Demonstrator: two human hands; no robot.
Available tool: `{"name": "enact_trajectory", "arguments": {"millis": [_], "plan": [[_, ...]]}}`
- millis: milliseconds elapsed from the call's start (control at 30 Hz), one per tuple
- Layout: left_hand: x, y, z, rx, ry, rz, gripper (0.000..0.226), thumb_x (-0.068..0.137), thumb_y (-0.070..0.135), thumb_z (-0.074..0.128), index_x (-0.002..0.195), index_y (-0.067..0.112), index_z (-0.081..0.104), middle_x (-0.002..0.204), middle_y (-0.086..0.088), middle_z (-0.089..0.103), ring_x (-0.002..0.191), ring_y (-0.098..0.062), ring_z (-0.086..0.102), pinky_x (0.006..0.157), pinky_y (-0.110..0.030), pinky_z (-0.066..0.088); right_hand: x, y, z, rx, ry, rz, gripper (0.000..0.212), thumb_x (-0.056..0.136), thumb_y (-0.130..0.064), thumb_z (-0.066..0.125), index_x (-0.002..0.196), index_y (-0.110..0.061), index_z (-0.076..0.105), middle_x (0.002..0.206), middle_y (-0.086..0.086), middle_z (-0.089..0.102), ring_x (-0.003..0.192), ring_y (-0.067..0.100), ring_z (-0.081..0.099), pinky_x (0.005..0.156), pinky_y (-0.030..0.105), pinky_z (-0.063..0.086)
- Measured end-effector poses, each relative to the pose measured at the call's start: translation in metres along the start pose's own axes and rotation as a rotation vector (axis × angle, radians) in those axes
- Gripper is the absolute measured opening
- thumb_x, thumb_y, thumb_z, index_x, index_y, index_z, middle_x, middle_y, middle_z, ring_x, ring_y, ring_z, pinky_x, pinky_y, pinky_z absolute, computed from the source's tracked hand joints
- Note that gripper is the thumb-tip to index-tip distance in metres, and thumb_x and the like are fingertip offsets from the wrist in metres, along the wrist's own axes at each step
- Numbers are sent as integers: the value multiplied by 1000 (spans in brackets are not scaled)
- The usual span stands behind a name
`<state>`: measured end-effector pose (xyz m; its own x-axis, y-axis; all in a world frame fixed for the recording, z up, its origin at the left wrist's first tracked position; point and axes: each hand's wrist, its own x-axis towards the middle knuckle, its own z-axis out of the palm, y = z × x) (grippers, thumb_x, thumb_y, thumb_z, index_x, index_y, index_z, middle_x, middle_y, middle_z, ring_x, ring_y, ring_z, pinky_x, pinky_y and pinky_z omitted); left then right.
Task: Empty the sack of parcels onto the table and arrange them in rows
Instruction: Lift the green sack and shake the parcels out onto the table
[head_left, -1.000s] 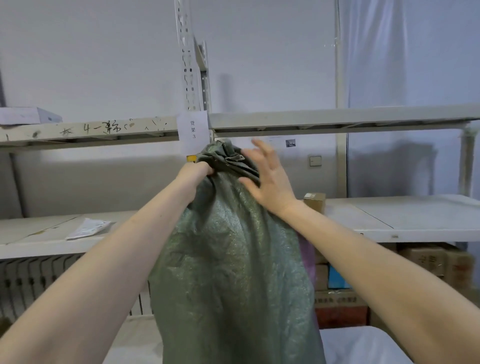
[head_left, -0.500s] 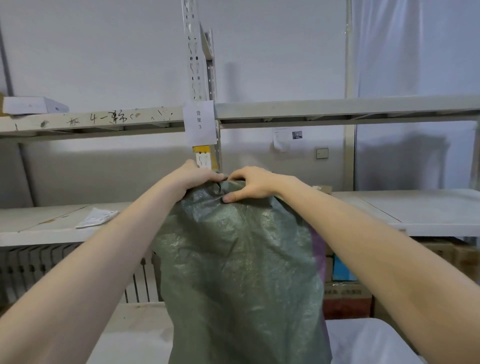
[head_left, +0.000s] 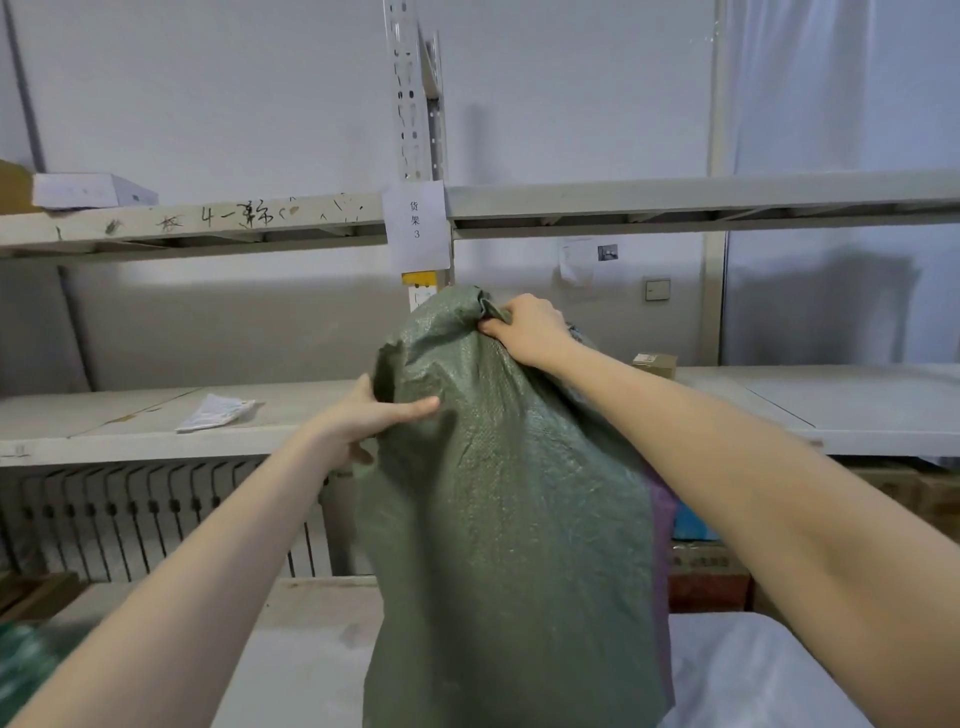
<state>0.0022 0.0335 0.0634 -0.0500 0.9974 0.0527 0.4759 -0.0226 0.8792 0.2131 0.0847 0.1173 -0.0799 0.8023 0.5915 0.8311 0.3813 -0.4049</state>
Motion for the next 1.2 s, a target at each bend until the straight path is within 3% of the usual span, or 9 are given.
{"name": "enact_trajectory", "arguments": {"millis": [100,200,300,367,500,733,867,1067,1200], "plan": [[6,4,20,46,32,57,143,25,71,86,147,25,27,149,-3,38,133,-27,42,101,-51,46,5,-6,2,226,69,116,43,93,-35,59,58,-17,42,60,0,48,70,25,50,56,33,30],[12,20,32,53,134,181,131,49,55,89,153,19,19,156,-12,22,145,-27,19,116,-47,27,16,-16,-9,581,136,184,30,94,-31,59,68,-15,54,78,5,62,82,24,59,71,34,44],[15,42,40,-4,212,323,120,57,48,88,152,17,21,156,-15,19,146,-28,16,118,-46,23,29,-25,-18,917,181,181,24,96,-23,57,73,-16,61,83,9,67,93,30,65,90,46,52],[18,50,43,-43,222,378,117,60,46,88,152,18,21,156,-14,17,145,-28,18,118,-42,22,35,-29,-24,993,204,158,19,96,-21,57,80,-14,64,89,13,69,95,33,66,91,51,52],[21,67,44,-65,292,539,115,67,37,85,153,16,13,155,-10,12,144,-24,20,115,-31,20,37,-38,-47,1176,231,39,16,97,-18,55,85,-10,62,88,13,67,89,29,65,86,45,55],[33,45,62,35,184,377,132,61,35,90,154,13,-1,157,-13,3,146,-28,12,117,-36,19,15,-3,-15,1077,108,94,16,97,-18,54,89,-8,63,93,14,68,98,34,65,91,48,53],[39,58,54,-85,139,318,146,45,57,89,154,16,2,160,-10,14,146,-27,20,118,-44,25,20,-8,-19,960,149,123,14,98,-23,52,92,-13,61,99,11,68,101,30,64,92,46,53],[33,92,47,-314,280,430,137,52,49,90,154,20,4,156,0,29,140,-19,34,114,-41,33,24,-33,-44,1081,148,26,13,99,-21,52,92,-13,60,98,13,68,97,29,66,90,47,55],[31,101,50,-356,250,462,113,55,40,92,147,18,30,141,2,49,124,-16,50,102,-35,44,27,-24,-54,1165,108,9,15,99,-19,52,90,-10,61,90,12,69,88,26,67,87,44,56]]}}
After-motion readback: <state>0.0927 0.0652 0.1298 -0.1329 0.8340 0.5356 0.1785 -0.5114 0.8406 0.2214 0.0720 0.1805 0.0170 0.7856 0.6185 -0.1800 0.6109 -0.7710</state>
